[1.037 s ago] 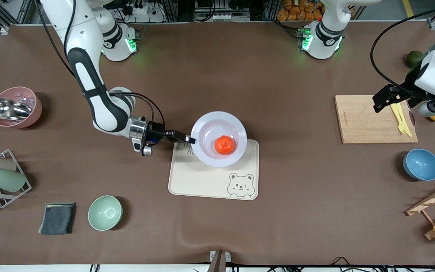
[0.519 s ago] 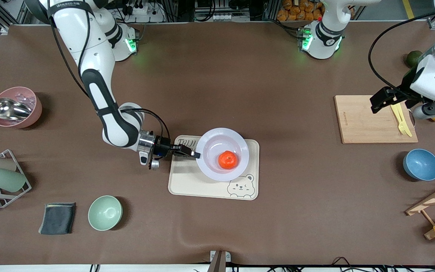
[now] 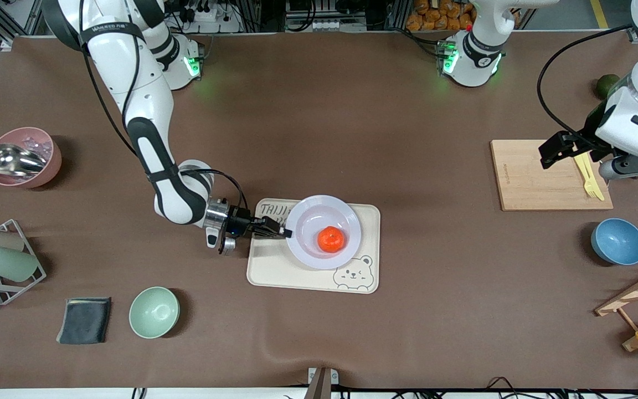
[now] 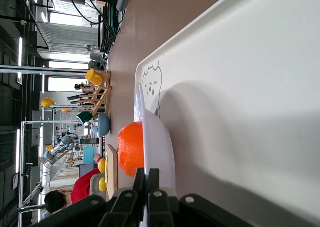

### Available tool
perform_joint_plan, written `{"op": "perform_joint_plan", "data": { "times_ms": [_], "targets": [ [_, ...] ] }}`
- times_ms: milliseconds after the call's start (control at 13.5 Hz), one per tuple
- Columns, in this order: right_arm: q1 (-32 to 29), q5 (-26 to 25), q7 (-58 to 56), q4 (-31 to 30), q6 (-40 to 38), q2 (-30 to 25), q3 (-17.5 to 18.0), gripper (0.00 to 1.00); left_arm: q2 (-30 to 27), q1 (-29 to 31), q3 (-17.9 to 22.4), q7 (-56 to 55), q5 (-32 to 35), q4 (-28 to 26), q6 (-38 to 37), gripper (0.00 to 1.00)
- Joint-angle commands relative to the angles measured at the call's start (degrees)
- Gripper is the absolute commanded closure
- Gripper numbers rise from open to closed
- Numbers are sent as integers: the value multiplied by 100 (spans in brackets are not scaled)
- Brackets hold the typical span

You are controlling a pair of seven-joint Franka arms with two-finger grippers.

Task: Place orange and plate with both arms
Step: 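Slide the white plate onto the bear tray with the right gripper, then open the right gripper to release the plate rim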

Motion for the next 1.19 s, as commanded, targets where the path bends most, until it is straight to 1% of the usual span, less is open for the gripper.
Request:
{"op": "perform_joint_plan", "data": {
  "times_ms": [0,222,444,593,741,963,1037,1111],
  "targets": [
    [-65,118,-72,124,-14,59,41,59,-53,18,44,257,-95,44,-26,0],
    [-74,65,-72,107,-14,59,33,53,-44,26,44,337,-60,53,-26,0],
    [-65,-48,-72,115,-5,59,-2,52,-18,18,44,328,-51,123,-26,0],
    [-83,-329,-37,115,-23,50,-143,52,-9,26,44,328,-51,123,-26,0],
    [-188,-593,-28,107,-31,41,-161,52,-18,9,44,302,-42,123,-26,0],
    [-232,-752,59,80,-31,15,-170,53,-44,26,53,311,-33,123,-114,0],
    [-250,-883,312,71,-31,-11,-170,53,-44,26,53,311,-33,123,-123,0],
    [-293,-1206,680,71,-40,-98,-170,53,-53,26,62,311,-33,123,-149,0]
  ]
}}
